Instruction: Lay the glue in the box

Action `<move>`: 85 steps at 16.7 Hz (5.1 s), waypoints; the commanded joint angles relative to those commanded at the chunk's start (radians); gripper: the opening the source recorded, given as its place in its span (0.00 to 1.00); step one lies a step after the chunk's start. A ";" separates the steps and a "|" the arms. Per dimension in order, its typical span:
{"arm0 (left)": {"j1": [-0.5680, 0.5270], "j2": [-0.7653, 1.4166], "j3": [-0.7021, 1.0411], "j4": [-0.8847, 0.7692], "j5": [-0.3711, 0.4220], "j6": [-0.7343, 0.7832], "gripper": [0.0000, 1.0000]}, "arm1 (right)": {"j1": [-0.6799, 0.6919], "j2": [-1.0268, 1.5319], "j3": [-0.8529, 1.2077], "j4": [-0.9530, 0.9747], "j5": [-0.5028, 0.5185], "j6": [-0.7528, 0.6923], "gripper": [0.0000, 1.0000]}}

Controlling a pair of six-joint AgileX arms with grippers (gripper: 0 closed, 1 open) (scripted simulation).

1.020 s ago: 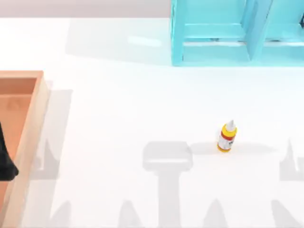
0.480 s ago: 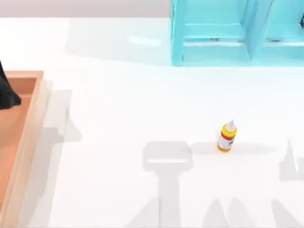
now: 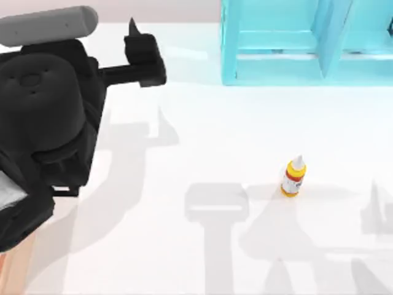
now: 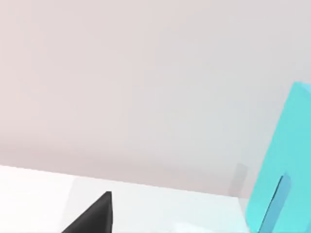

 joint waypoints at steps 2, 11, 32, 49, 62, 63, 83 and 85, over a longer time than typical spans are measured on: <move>-0.087 0.155 0.069 0.050 -0.089 -0.025 1.00 | 0.000 0.000 0.000 0.000 0.000 0.000 1.00; -0.488 0.952 0.382 0.270 -0.479 -0.142 1.00 | 0.000 0.000 0.000 0.000 0.000 0.000 1.00; -0.535 1.378 0.683 0.493 -0.519 -0.055 1.00 | 0.000 0.000 0.000 0.000 0.000 0.000 1.00; -0.471 1.403 0.718 0.518 -0.456 -0.015 0.25 | 0.000 0.000 0.000 0.000 0.000 0.000 1.00; -0.473 1.399 0.717 0.515 -0.455 -0.014 0.00 | 0.000 0.000 0.000 0.000 0.000 0.000 1.00; -0.472 1.386 0.712 0.501 -0.454 -0.012 0.00 | 0.000 0.000 0.000 0.000 0.000 0.000 1.00; -0.352 1.056 0.718 0.177 -0.343 0.133 0.00 | 0.000 0.000 0.000 0.000 0.000 0.000 1.00; -0.251 1.012 0.742 0.088 -0.244 0.251 0.00 | 0.000 0.000 0.000 0.000 0.000 0.000 1.00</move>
